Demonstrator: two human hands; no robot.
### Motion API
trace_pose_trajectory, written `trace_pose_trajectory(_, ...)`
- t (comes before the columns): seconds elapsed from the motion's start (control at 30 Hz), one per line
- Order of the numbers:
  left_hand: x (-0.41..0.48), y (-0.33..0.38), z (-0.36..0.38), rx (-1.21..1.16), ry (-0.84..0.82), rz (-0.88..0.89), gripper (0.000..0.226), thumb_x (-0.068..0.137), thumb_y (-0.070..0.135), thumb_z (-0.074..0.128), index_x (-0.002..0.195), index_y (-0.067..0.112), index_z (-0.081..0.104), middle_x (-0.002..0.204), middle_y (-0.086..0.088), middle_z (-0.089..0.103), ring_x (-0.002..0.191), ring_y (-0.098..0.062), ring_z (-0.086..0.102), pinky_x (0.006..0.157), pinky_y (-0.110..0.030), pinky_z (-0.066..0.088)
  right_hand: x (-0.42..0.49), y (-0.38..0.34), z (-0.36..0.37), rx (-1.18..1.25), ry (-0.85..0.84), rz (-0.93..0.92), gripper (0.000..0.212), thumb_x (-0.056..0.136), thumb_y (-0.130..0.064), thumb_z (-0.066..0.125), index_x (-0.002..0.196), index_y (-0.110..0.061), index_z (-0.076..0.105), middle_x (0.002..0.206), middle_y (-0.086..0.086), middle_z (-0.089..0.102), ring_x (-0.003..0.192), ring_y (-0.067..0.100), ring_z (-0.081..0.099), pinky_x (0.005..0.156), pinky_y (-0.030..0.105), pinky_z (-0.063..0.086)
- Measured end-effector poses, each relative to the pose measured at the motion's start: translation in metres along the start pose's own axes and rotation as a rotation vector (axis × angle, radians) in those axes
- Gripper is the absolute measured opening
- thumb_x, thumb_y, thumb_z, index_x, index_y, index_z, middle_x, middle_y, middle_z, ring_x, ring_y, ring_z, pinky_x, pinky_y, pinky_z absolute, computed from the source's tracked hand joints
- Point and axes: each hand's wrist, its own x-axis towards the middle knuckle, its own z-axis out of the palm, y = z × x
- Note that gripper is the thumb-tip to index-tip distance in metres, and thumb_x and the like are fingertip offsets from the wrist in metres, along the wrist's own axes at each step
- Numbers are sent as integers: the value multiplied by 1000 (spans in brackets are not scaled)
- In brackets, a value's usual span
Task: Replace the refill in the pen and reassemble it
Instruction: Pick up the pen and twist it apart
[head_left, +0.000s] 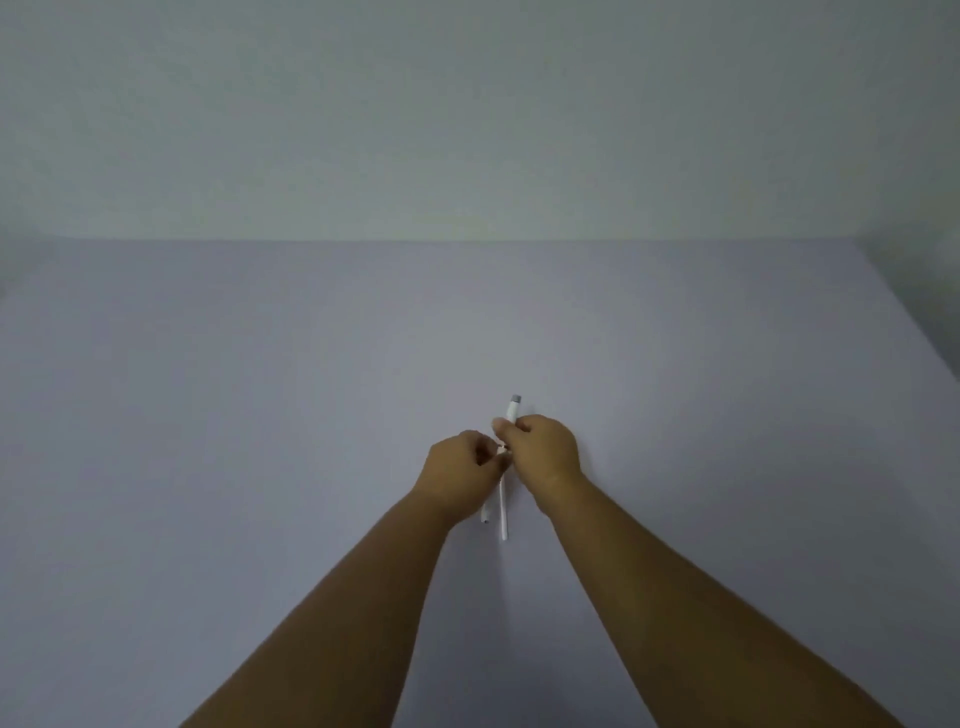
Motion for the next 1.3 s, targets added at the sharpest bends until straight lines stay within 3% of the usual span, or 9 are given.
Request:
trace_pose_trajectory(0.13,-2,-8,-15,36,-136,-3,22,89,34,56,87,14,65,78,0,61,71,-15,53,70,-29,47,16,-11,-18,271,102,98,28,87,-31,55,65,-15,61,70,4,60,67,21,52,70,35,43)
trace_pose_trajectory(0.3,-3,-22,-20,-258,-38,-140,23,91,32,53,90,12,63,90,-10,65,79,-24,60,88,-45,55,19,15,-24,-429,-46,-61,23,84,-32,63,81,-9,62,74,5,55,70,22,52,63,29,37)
trace_pose_trajectory(0.53,0,-21,-12,-507,-5,-197,13,93,31,50,89,19,54,89,-4,61,71,-16,69,62,-27,57,12,42,-9,-385,36,-33,27,75,-30,73,77,-17,49,81,0,51,69,19,49,62,30,38)
trace_pose_trajectory(0.67,-1,-24,-10,-459,9,-189,13,94,33,48,87,23,53,85,-1,59,65,-14,66,65,-30,59,14,44,-7,-358,43,-35,27,75,-31,73,80,-18,49,86,0,53,73,19,51,64,30,38)
trace_pose_trajectory(0.8,-2,-24,-12,-391,20,-154,10,94,33,47,87,27,52,88,-1,62,64,-8,62,49,-13,47,13,46,-7,-358,49,-32,29,76,-33,73,83,-17,49,89,2,53,75,19,51,66,30,39)
trace_pose_trajectory(0.97,-6,-22,-18,-268,2,-63,8,94,35,46,90,31,51,86,4,68,73,-13,60,72,-29,50,9,29,-14,-260,135,-39,44,85,-54,53,95,-12,60,94,5,62,85,22,56,72,28,41)
trace_pose_trajectory(1.07,-10,-18,-22,-40,-7,64,8,93,37,46,96,30,50,84,-2,67,65,-14,56,58,-23,44,6,0,-23,-36,-73,55,49,86,-62,42,75,-18,62,70,-3,63,69,18,56,67,31,46)
trace_pose_trajectory(1.13,-13,-13,-24,18,12,118,8,93,35,49,95,27,51,83,-4,67,60,-12,52,54,-20,41,2,-11,-27,10,-225,73,42,86,-55,50,76,-17,66,67,-3,66,60,13,55,60,27,48)
trace_pose_trajectory(1.3,-19,-1,-36,-151,-59,63,17,90,37,54,78,26,59,66,11,66,54,-5,47,55,-17,39,-2,-18,-38,113,-292,-75,16,84,-29,66,75,-15,67,62,-2,67,53,9,56,60,26,50)
